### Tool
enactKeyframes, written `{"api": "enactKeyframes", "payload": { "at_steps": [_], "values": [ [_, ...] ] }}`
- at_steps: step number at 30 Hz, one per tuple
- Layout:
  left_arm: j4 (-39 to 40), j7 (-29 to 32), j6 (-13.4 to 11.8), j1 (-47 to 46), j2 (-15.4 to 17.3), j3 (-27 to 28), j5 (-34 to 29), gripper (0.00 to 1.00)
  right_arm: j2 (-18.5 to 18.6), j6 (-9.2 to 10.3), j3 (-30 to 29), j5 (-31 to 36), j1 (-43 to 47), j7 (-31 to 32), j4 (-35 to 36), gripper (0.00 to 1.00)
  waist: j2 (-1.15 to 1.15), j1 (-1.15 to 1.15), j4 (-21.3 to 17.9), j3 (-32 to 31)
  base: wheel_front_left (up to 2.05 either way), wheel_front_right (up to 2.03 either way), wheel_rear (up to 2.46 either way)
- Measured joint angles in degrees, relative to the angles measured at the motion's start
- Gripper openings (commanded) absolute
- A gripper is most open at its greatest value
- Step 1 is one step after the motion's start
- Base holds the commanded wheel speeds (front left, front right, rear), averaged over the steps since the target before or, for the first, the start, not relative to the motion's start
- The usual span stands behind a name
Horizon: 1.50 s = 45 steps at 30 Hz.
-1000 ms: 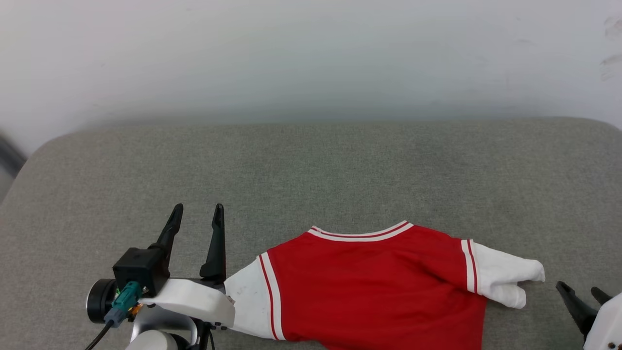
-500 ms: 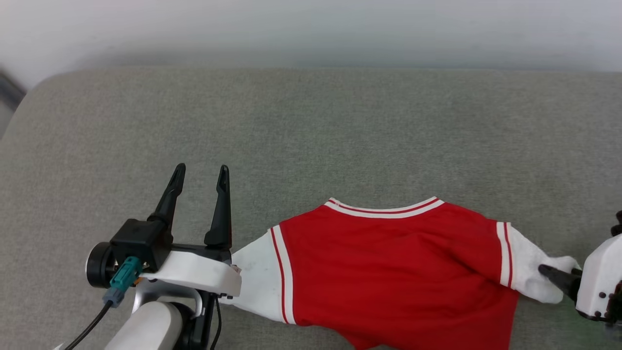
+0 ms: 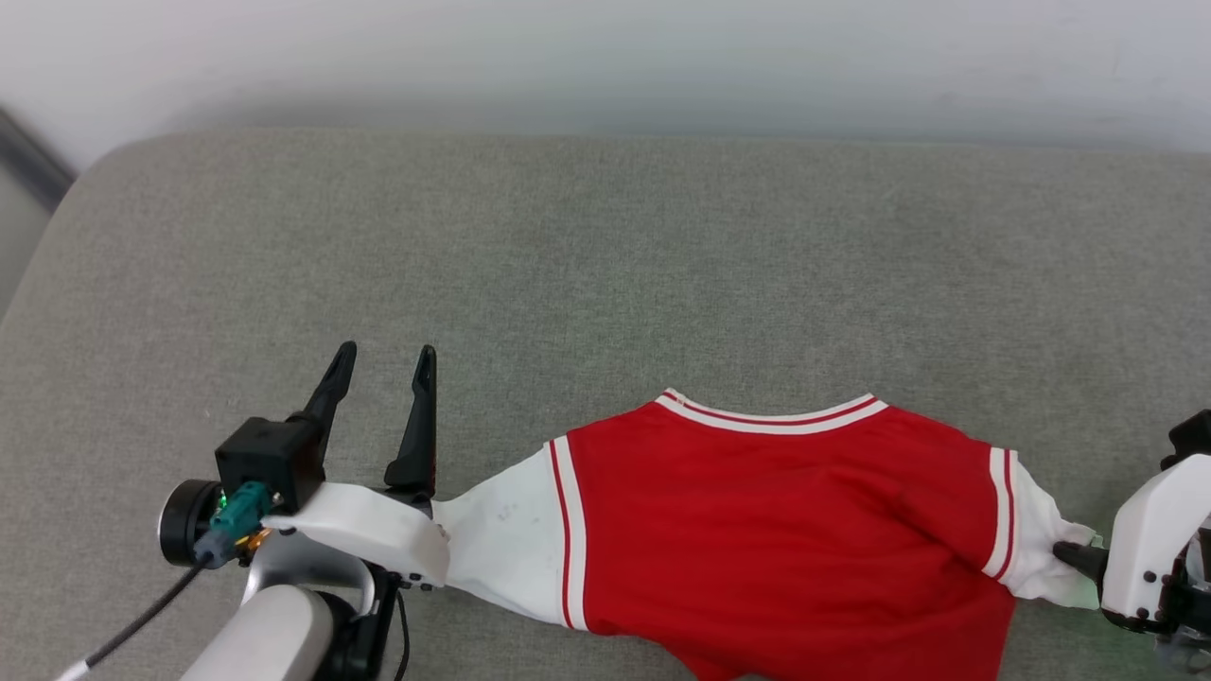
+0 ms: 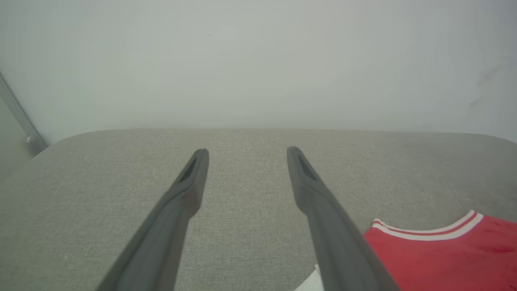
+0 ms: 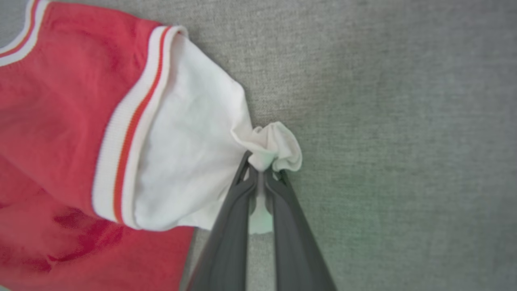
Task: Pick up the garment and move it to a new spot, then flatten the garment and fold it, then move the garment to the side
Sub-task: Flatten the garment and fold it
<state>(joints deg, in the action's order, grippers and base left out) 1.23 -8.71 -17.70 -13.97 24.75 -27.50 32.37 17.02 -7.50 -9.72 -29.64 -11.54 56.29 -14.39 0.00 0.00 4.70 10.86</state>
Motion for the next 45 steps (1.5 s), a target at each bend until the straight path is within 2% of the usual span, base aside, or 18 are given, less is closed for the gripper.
{"api": "enactKeyframes", "payload": {
  "at_steps": [3,9,10,11,12,15,19,21,27,28,30,31,32,39,45],
  "values": [
    [-0.9,3.8,2.0,0.4,1.9,0.1,2.6,1.00,0.1,0.00,0.2,0.9,0.2,-1.3,1.0,0.00,0.00,0.00,-0.4,-1.5,0.00,0.00,0.00],
    [-4.1,16.5,6.6,2.3,7.1,-0.4,10.0,1.00,0.1,0.00,0.6,2.0,1.5,-2.9,5.1,0.00,0.00,0.00,-1.8,-5.0,0.00,0.00,0.00],
    [-4.1,16.5,6.6,2.3,7.1,-0.4,10.0,1.00,0.1,0.00,0.6,2.0,1.5,-2.9,5.1,0.00,0.00,0.00,-1.8,-5.0,0.00,0.00,0.00],
    [-5.3,21.0,7.9,3.5,8.8,-1.6,11.5,1.00,-0.4,0.00,0.8,2.0,2.2,-2.8,6.4,0.00,0.00,0.00,-2.6,-6.0,0.00,0.00,0.00],
    [-5.3,21.0,7.9,3.5,8.8,-1.6,11.5,1.00,-0.4,0.00,0.8,2.0,2.2,-2.8,6.4,0.00,0.00,0.00,-2.6,-6.0,0.00,0.00,0.00],
    [-7.3,28.3,9.7,5.2,11.0,-3.0,15.1,1.00,-1.2,0.00,1.3,2.8,2.9,-1.8,8.5,0.00,0.00,0.00,-4.5,-7.0,0.00,0.00,0.00],
    [-9.1,32.4,11.3,4.7,11.0,-4.1,17.1,1.00,-2.1,0.00,1.7,2.9,3.5,-1.4,10.2,0.00,0.00,0.00,-5.9,-6.4,0.00,0.00,0.00],
    [-12.2,36.1,13.7,0.7,10.8,-5.5,17.6,1.00,-2.5,0.00,2.4,2.9,3.2,-1.2,11.1,0.00,0.00,0.00,-6.7,-4.5,0.00,0.00,0.00],
    [-17.0,46.0,16.8,-5.1,10.8,-8.6,18.8,1.00,-2.5,0.00,3.7,2.8,1.8,-1.3,10.9,0.00,0.00,-0.01,-8.5,-2.1,0.00,0.00,0.00],
    [-17.6,47.4,17.1,-5.7,10.8,-8.8,19.2,0.75,-2.5,0.00,3.9,2.7,1.7,-1.3,10.6,0.00,0.00,-0.01,-8.8,-1.9,0.00,0.00,0.00],
    [-18.5,48.8,17.2,-6.5,10.8,-9.0,19.7,0.40,-2.5,0.00,4.4,2.4,1.5,-1.9,10.3,0.00,0.00,-0.01,-9.3,-1.6,0.00,0.00,0.00],
    [-18.8,48.8,17.2,-6.6,10.7,-9.0,19.8,0.15,-2.5,0.00,4.5,2.4,1.3,-2.0,10.2,0.00,0.00,-0.01,-9.5,-1.6,0.00,0.00,0.00],
    [-19.0,48.7,17.2,-6.6,10.5,-8.9,19.9,0.00,-2.5,0.00,4.4,2.3,1.3,-2.8,10.2,0.00,0.00,-0.01,-9.6,-1.6,0.00,0.00,0.00],
    [-20.5,41.6,16.0,-7.2,8.2,-7.6,18.5,0.00,-0.7,0.00,5.3,2.1,0.5,-6.9,9.8,0.00,0.00,-0.01,-9.2,-3.0,0.00,0.00,0.00],
    [-20.2,32.4,13.0,-10.6,7.1,-5.2,14.4,0.00,1.3,0.00,6.0,3.0,-1.7,-9.5,8.5,0.00,0.00,0.00,-8.2,-5.9,0.00,0.00,0.00]
  ]
}}
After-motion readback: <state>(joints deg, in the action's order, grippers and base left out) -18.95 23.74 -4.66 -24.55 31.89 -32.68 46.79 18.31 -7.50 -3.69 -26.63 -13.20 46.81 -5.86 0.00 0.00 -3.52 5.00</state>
